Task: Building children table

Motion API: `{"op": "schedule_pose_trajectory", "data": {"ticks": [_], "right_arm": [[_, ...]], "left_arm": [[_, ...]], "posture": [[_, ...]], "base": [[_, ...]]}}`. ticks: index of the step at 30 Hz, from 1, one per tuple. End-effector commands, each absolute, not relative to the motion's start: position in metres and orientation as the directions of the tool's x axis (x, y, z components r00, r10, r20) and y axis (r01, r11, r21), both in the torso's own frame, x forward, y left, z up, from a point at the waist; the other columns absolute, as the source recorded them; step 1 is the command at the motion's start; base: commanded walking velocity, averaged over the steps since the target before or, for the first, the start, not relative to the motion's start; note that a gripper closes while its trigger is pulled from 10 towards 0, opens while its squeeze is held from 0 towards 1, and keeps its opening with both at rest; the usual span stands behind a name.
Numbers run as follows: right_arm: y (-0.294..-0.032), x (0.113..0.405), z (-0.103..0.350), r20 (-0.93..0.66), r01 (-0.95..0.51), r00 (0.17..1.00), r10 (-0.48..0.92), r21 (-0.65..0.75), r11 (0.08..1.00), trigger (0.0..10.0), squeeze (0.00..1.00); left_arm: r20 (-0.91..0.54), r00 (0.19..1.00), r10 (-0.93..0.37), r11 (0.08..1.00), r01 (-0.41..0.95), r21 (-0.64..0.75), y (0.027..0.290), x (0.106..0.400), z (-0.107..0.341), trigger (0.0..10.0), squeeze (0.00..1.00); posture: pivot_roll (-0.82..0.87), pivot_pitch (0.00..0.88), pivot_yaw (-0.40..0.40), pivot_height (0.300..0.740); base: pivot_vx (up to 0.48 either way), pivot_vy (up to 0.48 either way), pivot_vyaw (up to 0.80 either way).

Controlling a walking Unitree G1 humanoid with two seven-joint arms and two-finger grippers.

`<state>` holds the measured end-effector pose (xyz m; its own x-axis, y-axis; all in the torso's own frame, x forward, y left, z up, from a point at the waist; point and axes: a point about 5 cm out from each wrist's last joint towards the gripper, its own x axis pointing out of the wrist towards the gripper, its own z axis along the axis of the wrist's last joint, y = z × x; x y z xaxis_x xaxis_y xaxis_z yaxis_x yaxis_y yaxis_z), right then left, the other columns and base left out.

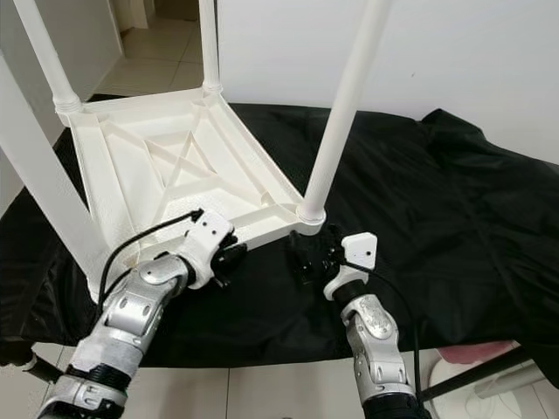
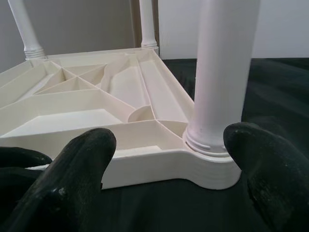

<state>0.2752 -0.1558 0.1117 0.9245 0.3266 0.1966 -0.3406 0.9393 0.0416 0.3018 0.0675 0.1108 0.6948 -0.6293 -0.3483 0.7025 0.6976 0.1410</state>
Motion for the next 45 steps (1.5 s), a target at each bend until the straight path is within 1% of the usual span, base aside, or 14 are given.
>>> {"op": "schedule_pose_trajectory", "data": {"ticks": [1,4,5,6,7,8,13,14,15,16,17,26,40,45], "right_arm": [[-0.16,0.275,0.109,0.188,-0.33,0.929,0.318,0.035,0.943,10.0,0.0],[-0.16,0.275,0.109,0.188,-0.33,0.929,0.318,0.035,0.943,10.0,0.0],[-0.16,0.274,0.109,0.188,-0.329,0.93,0.317,0.035,0.944,10.0,0.0],[-0.16,0.274,0.109,0.188,-0.329,0.93,0.317,0.035,0.944,10.0,0.0],[-0.16,0.274,0.109,0.188,-0.327,0.93,0.315,0.036,0.944,10.0,0.0],[-0.161,0.274,0.108,0.187,-0.326,0.931,0.314,0.036,0.945,10.0,0.0],[-0.16,0.273,0.108,0.187,-0.326,0.931,0.314,0.037,0.945,10.0,0.0],[-0.159,0.273,0.107,0.187,-0.327,0.931,0.314,0.038,0.944,10.0,0.0],[-0.159,0.273,0.107,0.187,-0.327,0.931,0.314,0.038,0.944,10.0,0.0],[-0.159,0.272,0.107,0.187,-0.327,0.93,0.315,0.038,0.944,10.0,0.0],[-0.158,0.272,0.107,0.187,-0.329,0.93,0.317,0.039,0.943,10.0,0.0],[-0.154,0.273,0.105,0.183,-0.337,0.928,0.325,0.039,0.941,10.0,0.0],[-0.152,0.273,0.104,0.181,-0.342,0.926,0.331,0.032,0.939,10.0,0.0],[-0.147,0.28,0.104,0.184,-0.361,0.918,0.35,0.028,0.932,10.0,0.0]], "left_arm": [[-0.439,0.84,-0.319,0.867,0.445,0.222,0.079,0.298,0.079,0.0,0.0],[-0.437,0.838,-0.327,0.865,0.452,0.22,0.076,0.297,0.079,0.0,0.0],[-0.43,0.833,-0.349,0.858,0.469,0.211,0.073,0.297,0.08,10.0,0.0],[-0.43,0.833,-0.349,0.858,0.469,0.211,0.073,0.297,0.08,10.0,0.0],[-0.42,0.827,-0.373,0.852,0.484,0.198,0.07,0.297,0.082,10.0,0.15],[-0.397,0.819,-0.415,0.841,0.511,0.177,0.066,0.295,0.086,10.0,1.0],[-0.291,0.775,-0.561,0.779,0.613,0.13,0.052,0.289,0.102,10.0,1.0],[-0.253,0.755,-0.605,0.746,0.649,0.151,0.047,0.285,0.108,10.0,0.82],[-0.253,0.755,-0.605,0.746,0.649,0.151,0.047,0.285,0.108,10.0,0.82],[-0.223,0.736,-0.639,0.719,0.675,0.169,0.044,0.282,0.113,10.0,0.34],[-0.181,0.713,-0.678,0.692,0.701,0.171,0.04,0.278,0.119,10.0,0.0],[-0.005,0.59,-0.807,0.583,0.799,0.146,0.041,0.257,0.145,10.0,0.0],[-0.017,0.502,-0.865,0.489,0.848,0.203,0.061,0.235,0.145,10.0,0.0],[-0.299,0.354,-0.886,0.35,0.934,0.071,0.132,0.198,0.141,10.0,0.0]], "posture": [[-0.03,0.01,-0.071,0.74],[-0.03,0.01,-0.071,0.74],[-0.03,0.011,-0.069,0.74],[-0.03,0.011,-0.069,0.74],[-0.03,0.011,-0.068,0.74],[-0.03,0.012,-0.066,0.74],[-0.02,0.013,-0.064,0.74],[-0.02,0.014,-0.063,0.74],[-0.02,0.014,-0.063,0.74],[-0.02,0.016,-0.064,0.74],[-0.02,0.017,-0.064,0.74],[-0.01,0.02,-0.065,0.74],[0.01,0.027,-0.07,0.74],[0.05,0.027,-0.09,0.74]], "base": [[0.0,0.0,0.0],[0.0,0.0,0.0],[0.0,0.0,0.0],[0.0,0.0,0.0],[0.0,0.0,0.0],[0.0,0.0,0.0],[0.0,0.0,0.0],[0.0,0.0,0.0],[0.0,0.0,0.0],[0.0,0.0,0.0],[0.0,0.0,0.0],[0.0,0.0,0.0],[0.0,0.0,0.0],[0.0,0.0,0.0]]}}
